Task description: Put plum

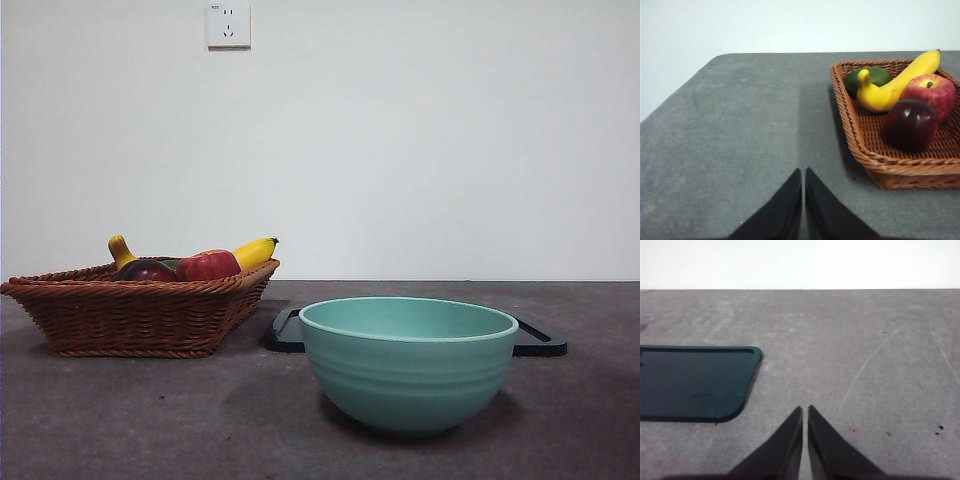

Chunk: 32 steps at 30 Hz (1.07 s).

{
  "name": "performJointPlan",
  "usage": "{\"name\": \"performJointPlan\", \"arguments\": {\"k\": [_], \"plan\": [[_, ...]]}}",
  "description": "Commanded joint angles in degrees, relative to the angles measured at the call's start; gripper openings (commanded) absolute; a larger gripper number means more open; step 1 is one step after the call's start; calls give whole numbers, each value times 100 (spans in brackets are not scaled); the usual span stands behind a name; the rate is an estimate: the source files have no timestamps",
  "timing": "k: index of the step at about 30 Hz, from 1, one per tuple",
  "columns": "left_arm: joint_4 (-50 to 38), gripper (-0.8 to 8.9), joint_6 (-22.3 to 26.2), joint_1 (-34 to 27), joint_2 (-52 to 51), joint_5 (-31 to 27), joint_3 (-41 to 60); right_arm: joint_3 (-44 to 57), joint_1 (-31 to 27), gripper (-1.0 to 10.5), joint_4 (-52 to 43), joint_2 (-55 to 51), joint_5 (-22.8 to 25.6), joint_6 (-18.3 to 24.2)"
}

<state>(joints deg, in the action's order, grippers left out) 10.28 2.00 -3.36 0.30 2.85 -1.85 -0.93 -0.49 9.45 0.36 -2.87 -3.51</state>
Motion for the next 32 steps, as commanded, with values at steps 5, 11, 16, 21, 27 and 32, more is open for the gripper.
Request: {"name": "performJointPlan", "arguments": {"k": [5,11,16,21,27,32], "plan": [[35,8,-1215,-11,-13,-7,116,13,-13,8,-85,-15,-164,-723],[127,9,-1884,-11,-11,-7,52,-9,-13,8,-83,-15,-219,-1145],[393,9,-2280,-11,-7,-7,-221,-247,-13,8,-77,-15,-225,-1355],[708,9,-2396,-11,37,-4,-763,-752,-13,8,144,-9,-227,-1414],[1014,9,-2352,-11,422,0,-1775,-1679,-13,8,654,199,-339,-1401],[1593,9,-1801,-11,1064,424,-2747,-2594,-13,8,1432,713,-752,-1147]]}}
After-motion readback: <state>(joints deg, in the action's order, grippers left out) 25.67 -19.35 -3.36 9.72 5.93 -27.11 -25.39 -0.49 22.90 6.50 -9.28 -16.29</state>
